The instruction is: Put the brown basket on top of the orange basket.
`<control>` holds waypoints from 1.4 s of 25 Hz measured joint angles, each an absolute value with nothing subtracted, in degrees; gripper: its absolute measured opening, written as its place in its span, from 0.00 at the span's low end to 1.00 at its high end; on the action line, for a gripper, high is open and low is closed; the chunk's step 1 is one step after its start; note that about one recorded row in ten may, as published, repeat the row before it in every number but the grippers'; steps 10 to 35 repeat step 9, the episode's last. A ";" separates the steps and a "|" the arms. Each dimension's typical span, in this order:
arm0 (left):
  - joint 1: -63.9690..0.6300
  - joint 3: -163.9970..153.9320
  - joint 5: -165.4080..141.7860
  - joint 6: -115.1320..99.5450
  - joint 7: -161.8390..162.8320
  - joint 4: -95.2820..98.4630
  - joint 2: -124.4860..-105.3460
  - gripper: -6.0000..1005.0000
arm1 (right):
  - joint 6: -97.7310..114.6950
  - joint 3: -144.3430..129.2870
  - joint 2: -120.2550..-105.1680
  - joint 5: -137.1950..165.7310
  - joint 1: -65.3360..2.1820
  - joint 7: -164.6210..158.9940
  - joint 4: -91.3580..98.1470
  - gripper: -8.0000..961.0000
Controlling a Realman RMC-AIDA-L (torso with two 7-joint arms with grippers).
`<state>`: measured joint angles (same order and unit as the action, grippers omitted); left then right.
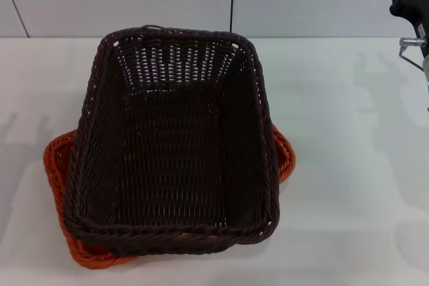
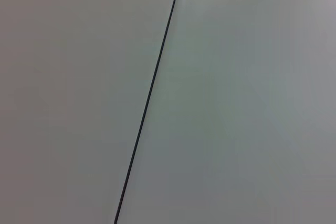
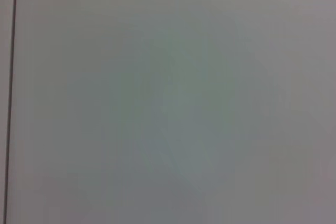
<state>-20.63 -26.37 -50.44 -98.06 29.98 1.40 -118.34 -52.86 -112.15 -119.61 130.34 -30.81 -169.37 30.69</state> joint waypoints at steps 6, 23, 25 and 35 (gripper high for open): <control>-20.65 -25.52 -50.44 -97.52 29.96 1.41 -118.27 0.62 | -52.86 -112.15 -119.61 130.34 -30.51 -169.36 30.33 0.37; -20.65 -25.48 -50.43 -96.95 29.74 1.50 -118.21 0.62 | -52.86 -112.15 -119.62 130.30 -30.60 -169.36 29.94 0.37; -20.65 -25.48 -50.43 -96.95 29.74 1.50 -118.21 0.62 | -52.86 -112.15 -119.62 130.30 -30.60 -169.36 29.94 0.37; -20.65 -25.48 -50.43 -96.95 29.74 1.50 -118.21 0.62 | -52.86 -112.15 -119.62 130.30 -30.60 -169.36 29.94 0.37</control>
